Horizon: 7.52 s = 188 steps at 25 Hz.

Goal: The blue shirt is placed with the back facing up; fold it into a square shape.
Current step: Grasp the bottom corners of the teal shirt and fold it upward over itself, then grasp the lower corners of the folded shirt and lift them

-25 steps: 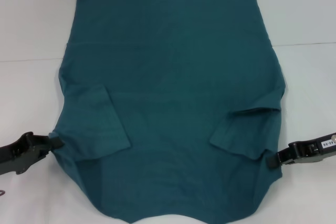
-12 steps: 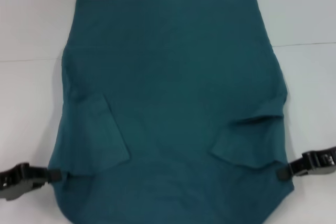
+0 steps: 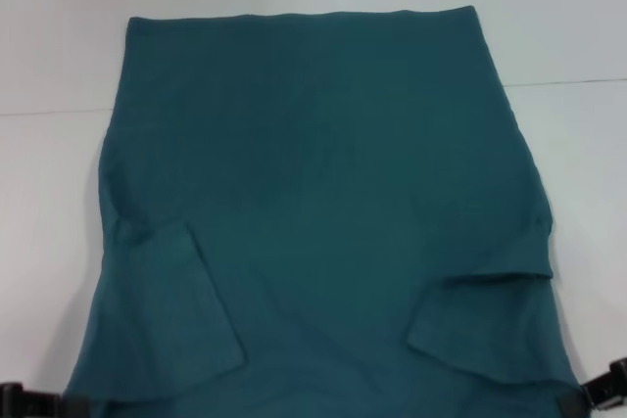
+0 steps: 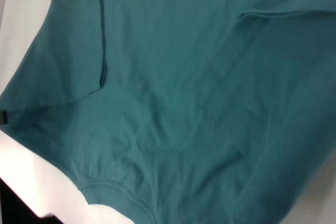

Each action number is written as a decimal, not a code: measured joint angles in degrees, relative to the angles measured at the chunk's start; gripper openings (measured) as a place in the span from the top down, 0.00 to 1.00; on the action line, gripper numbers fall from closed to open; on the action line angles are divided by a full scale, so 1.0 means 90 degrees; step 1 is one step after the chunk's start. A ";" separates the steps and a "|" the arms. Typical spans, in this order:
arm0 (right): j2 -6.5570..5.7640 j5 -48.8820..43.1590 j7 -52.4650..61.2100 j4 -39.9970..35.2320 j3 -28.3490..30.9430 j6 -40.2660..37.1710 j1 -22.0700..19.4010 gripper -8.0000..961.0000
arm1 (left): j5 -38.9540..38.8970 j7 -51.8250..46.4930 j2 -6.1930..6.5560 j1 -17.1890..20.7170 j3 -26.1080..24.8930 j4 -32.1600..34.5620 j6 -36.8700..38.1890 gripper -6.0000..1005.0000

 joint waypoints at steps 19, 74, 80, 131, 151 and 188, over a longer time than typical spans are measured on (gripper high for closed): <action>-0.0043 0.0420 -0.0085 -0.0175 0.1778 0.0450 0.0496 0.95 | -0.0605 -0.0688 0.0283 -0.1519 -0.0051 -0.1106 -0.0764 0.98; 0.0256 0.1811 0.0435 0.0487 0.0378 0.5772 0.1550 0.95 | -0.0858 -0.1031 0.0260 -0.3238 0.1980 -0.1733 -0.5754 0.98; 0.0425 0.1811 0.0251 0.0938 -0.0464 0.7169 0.1688 0.95 | -0.0844 -0.1016 0.0029 -0.3240 0.2672 -0.1936 -0.6744 0.98; 0.0673 0.0943 -0.0630 0.1139 -0.1923 0.9040 0.2556 0.95 | -0.0654 -0.1862 -0.0619 -0.2637 0.3429 -0.0638 -0.7794 0.91; 0.0854 0.0237 -0.0278 0.0894 -0.1822 0.8653 0.2594 0.87 | -0.0723 -0.1918 -0.0480 -0.2719 0.3380 -0.0948 -0.7544 0.82; 0.0256 0.4198 -0.0976 0.0039 0.0438 0.2425 -0.0262 0.29 | -0.3764 -0.1344 -0.0770 -0.1130 0.2862 -0.0109 -0.5602 0.18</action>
